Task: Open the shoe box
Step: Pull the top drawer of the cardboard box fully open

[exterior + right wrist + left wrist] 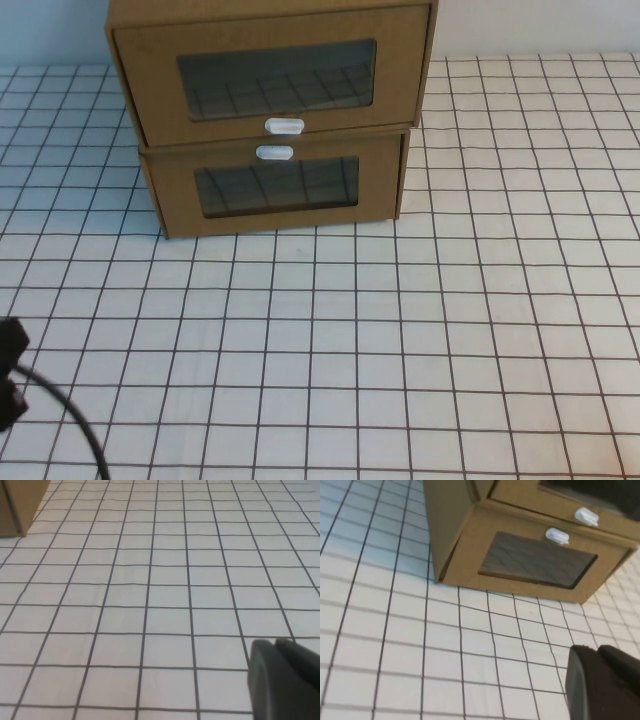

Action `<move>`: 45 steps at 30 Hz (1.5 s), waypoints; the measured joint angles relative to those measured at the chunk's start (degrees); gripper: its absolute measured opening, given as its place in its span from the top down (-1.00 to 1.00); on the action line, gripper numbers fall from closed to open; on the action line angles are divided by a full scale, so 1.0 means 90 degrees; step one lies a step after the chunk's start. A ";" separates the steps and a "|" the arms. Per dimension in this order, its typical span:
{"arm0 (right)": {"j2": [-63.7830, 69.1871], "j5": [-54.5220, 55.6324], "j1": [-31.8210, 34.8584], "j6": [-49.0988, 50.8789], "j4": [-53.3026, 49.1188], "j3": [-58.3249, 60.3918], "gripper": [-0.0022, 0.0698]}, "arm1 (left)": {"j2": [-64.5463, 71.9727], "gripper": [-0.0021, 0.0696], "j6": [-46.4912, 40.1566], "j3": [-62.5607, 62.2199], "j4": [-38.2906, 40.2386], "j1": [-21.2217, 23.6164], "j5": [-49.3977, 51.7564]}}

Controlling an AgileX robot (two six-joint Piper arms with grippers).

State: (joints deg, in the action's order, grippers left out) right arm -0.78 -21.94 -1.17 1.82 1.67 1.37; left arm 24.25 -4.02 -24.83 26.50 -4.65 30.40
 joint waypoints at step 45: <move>0.0000 0.0767 0.0000 0.0000 0.0683 0.0000 0.98 | 0.9848 0.95 -0.3192 -1.1038 0.0441 -0.0764 0.3118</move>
State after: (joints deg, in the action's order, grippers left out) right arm -0.78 -15.04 -1.17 1.82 7.81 1.37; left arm 112.89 -32.75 -124.18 30.47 -11.52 58.46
